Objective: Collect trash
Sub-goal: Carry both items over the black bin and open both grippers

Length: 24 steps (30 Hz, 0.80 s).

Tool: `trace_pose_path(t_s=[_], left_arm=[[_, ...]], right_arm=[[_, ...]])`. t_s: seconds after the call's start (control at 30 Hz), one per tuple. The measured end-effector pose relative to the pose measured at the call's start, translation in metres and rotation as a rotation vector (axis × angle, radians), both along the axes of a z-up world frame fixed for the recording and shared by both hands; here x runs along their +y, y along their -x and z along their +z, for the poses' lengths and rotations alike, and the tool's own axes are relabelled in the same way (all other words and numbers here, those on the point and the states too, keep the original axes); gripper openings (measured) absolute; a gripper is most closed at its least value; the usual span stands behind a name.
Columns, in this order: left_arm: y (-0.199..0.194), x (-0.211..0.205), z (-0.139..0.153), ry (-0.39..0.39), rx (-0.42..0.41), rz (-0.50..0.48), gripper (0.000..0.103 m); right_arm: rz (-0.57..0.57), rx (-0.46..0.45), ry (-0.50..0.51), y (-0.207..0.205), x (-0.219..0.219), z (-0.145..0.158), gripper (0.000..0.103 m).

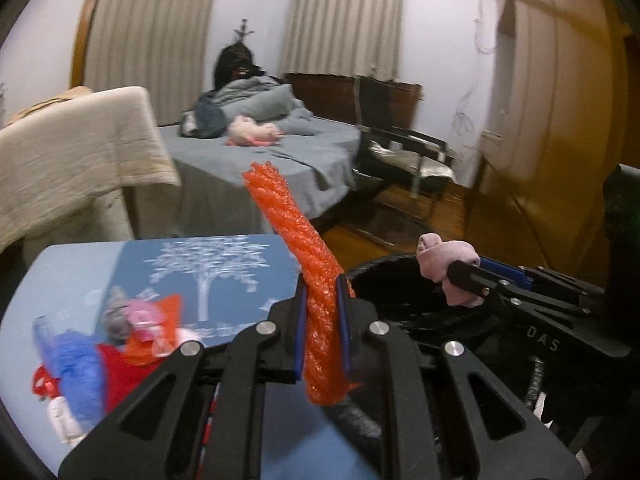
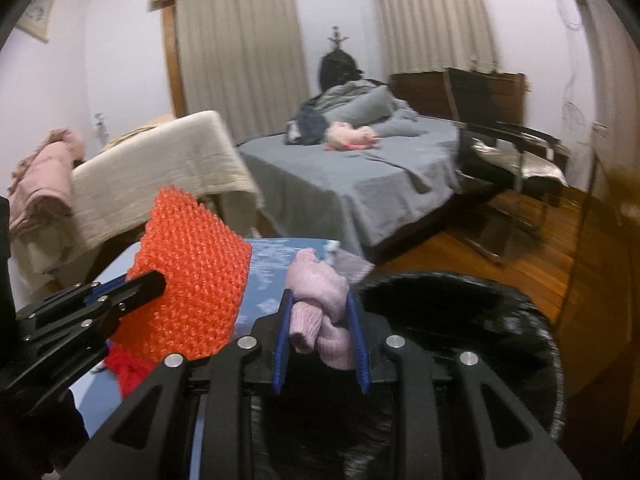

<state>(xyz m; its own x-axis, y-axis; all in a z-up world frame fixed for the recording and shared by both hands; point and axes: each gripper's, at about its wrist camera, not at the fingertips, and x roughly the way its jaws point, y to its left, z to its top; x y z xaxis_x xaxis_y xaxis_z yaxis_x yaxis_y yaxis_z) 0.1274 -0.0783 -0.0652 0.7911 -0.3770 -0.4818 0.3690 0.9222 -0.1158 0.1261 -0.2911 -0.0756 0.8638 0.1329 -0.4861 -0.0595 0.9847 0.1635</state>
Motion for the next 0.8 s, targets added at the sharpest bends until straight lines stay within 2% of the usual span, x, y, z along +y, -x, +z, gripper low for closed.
trace_pose_path(t_s=[0.17,0.27,0.33,0.37,0.43,0.57,0.67,0.73,0.8], left_arm=[[-0.009,-0.037,-0.009,0.014,0.027,-0.079,0.013],[-0.014,-0.050,-0.016,0.023,0.052,-0.130,0.016],[-0.017,-0.052,-0.021,0.025,0.065,-0.148,0.033],[-0.018,-0.052,-0.023,0.026,0.068,-0.147,0.037],[-0.019,-0.048,-0.026,0.024,0.073,-0.139,0.042],[-0.017,-0.038,-0.024,0.015,0.068,-0.095,0.048],[-0.017,-0.020,-0.020,-0.004,0.047,-0.043,0.060],[-0.015,-0.007,-0.017,-0.016,0.036,-0.006,0.065],[-0.012,0.006,-0.014,-0.028,0.022,0.036,0.070]], right_arm=[[-0.074,0.020,0.007,0.006,-0.030,-0.008,0.027],[-0.113,0.037,0.013,0.010,-0.044,-0.015,0.030],[-0.135,0.046,0.014,0.011,-0.052,-0.018,0.030],[-0.142,0.047,0.013,0.012,-0.055,-0.019,0.032],[-0.156,0.044,0.011,0.012,-0.059,-0.020,0.043],[-0.147,0.034,0.014,0.011,-0.053,-0.019,0.053],[-0.130,0.012,0.016,0.011,-0.040,-0.015,0.067],[-0.118,-0.004,0.021,0.009,-0.030,-0.012,0.082],[-0.098,-0.016,0.024,0.007,-0.019,-0.009,0.088]])
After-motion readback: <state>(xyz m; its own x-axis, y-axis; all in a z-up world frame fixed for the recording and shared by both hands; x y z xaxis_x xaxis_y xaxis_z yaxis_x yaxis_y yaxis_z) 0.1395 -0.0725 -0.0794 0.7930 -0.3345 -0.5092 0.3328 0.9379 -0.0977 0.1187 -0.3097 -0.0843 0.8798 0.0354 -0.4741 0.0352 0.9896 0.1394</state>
